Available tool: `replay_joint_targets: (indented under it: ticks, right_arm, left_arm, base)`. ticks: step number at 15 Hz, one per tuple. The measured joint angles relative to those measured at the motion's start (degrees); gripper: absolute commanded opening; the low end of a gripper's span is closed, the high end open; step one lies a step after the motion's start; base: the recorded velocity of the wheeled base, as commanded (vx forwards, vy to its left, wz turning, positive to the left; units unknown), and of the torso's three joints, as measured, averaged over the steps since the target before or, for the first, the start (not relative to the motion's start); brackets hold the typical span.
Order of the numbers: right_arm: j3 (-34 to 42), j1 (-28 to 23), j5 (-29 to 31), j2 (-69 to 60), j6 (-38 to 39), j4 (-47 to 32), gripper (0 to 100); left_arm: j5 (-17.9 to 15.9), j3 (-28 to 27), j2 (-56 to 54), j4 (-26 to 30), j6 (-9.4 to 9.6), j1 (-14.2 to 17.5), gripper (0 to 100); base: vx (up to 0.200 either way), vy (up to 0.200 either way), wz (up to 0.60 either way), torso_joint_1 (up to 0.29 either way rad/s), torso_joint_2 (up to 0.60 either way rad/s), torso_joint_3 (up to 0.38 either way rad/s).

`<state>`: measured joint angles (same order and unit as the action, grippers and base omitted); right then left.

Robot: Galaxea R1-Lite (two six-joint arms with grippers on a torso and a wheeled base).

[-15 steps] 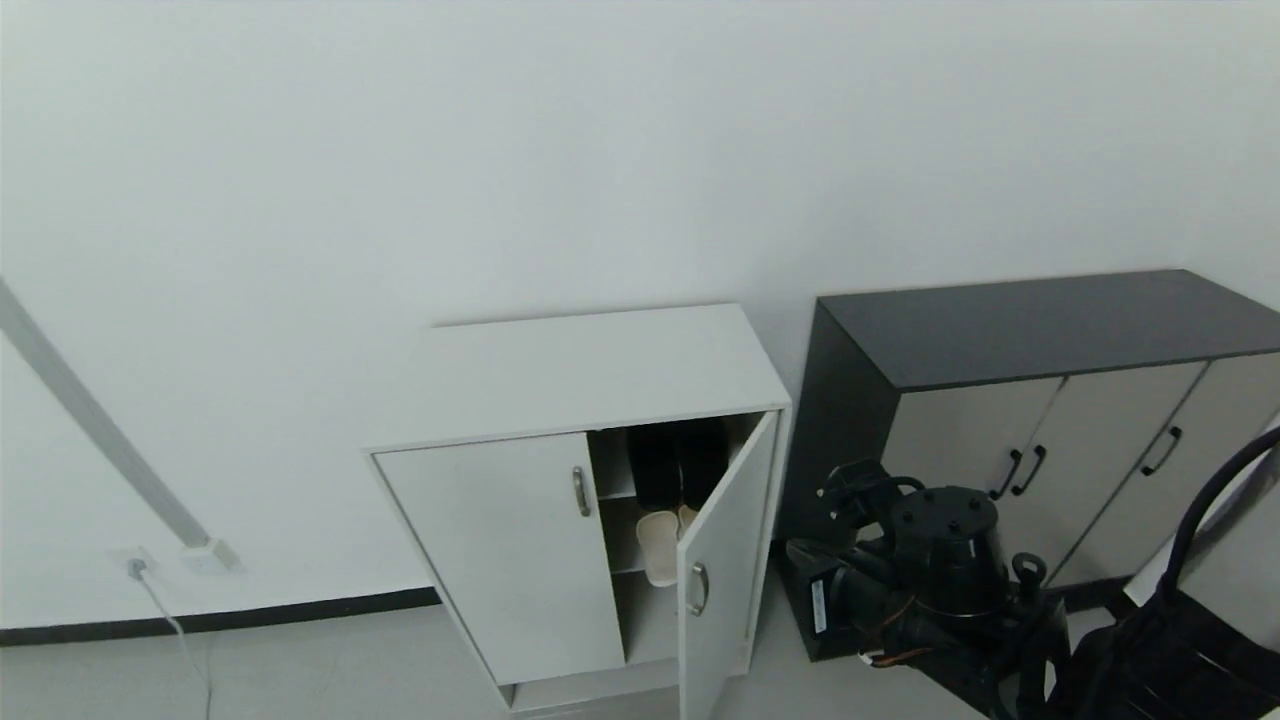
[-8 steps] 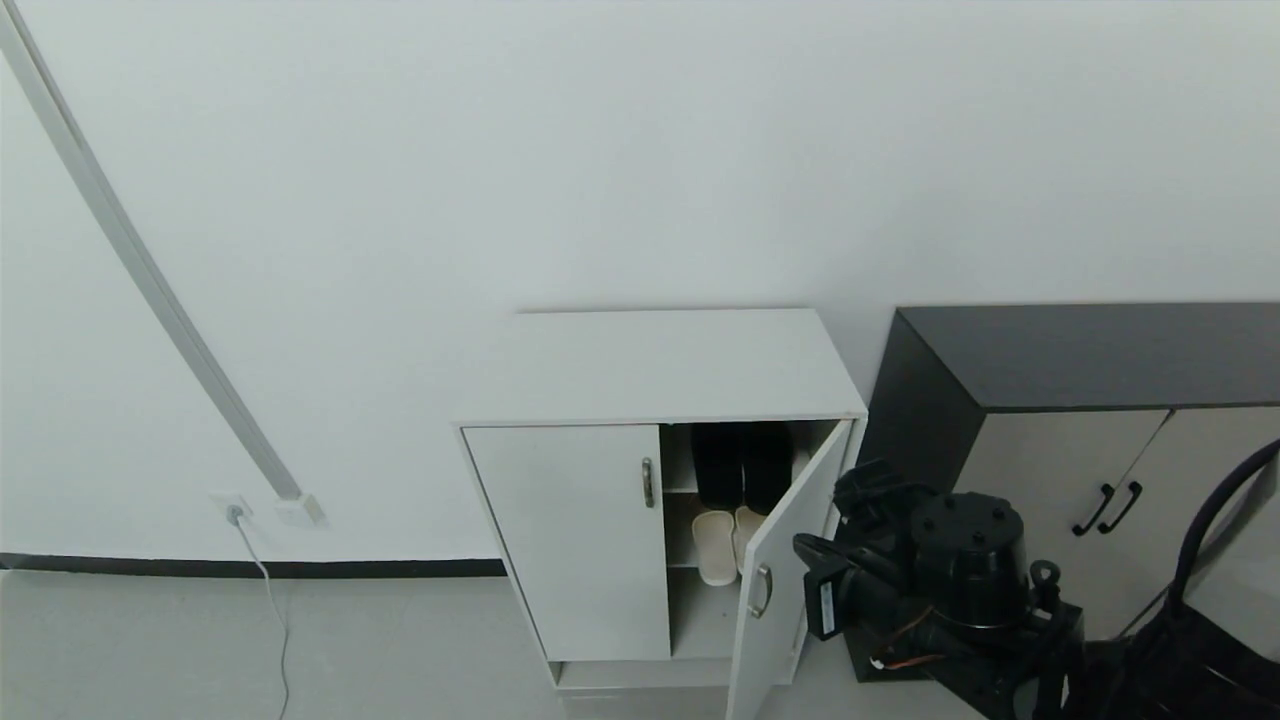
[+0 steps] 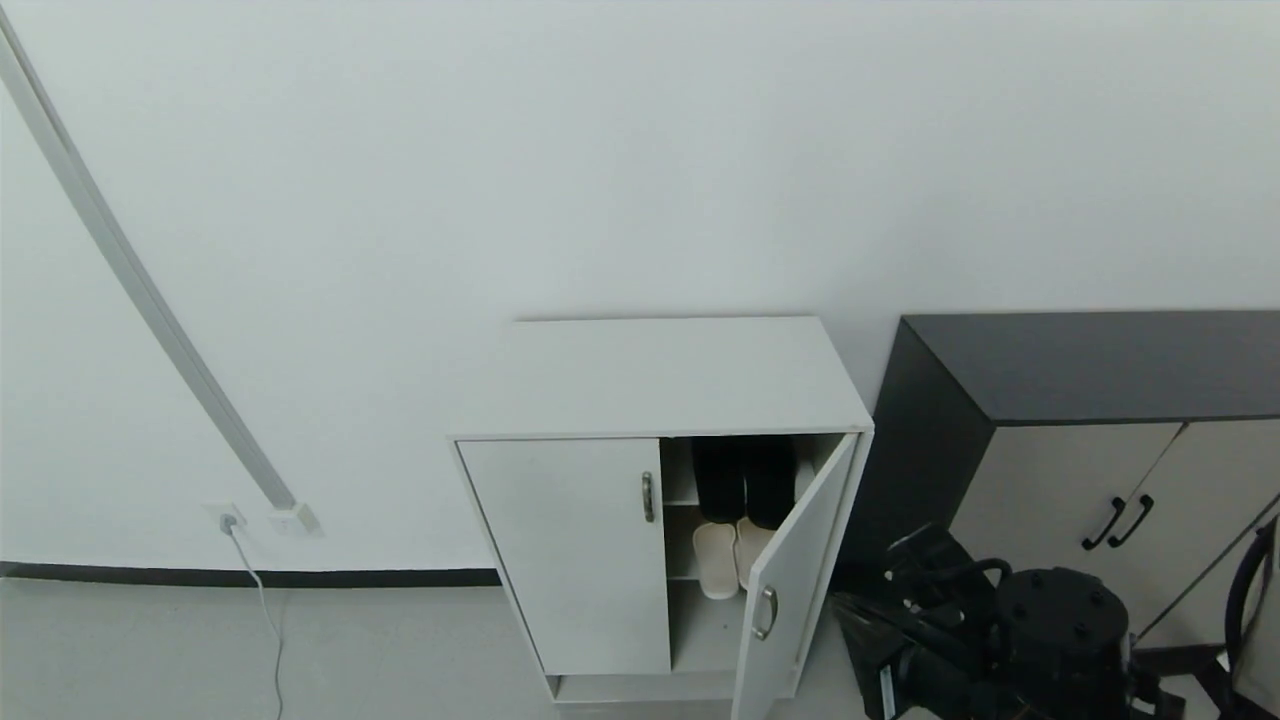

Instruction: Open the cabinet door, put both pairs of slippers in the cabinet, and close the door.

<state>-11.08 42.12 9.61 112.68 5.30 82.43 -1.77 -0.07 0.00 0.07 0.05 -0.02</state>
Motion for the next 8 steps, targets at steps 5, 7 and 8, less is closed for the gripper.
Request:
replay_joint_targets:
  ticks: [5, 7, 8]
  right_arm:
    - [5.6, 0.1, -0.7, 5.5, 0.3, 7.4, 0]
    - [1.9, -0.2, -0.7, 9.2, 0.5, 7.5, 0]
    - [-0.4, -0.5, -0.7, 11.1, 0.5, 7.5, 0]
  left_arm:
    - [0.0, 0.1, 0.0, 0.0, -0.05, 0.0, 0]
    - [0.0, 0.1, 0.0, 0.0, -0.05, 0.0, 0]
    - [0.0, 0.1, 0.0, 0.0, -0.05, 0.0, 0]
  base:
    - [0.0, 0.0, 0.0, 0.0, 0.0, 0.0]
    - [0.0, 0.0, 0.0, 0.0, 0.0, 0.0]
    - [0.0, 0.0, 0.0, 0.0, 0.0, 0.0]
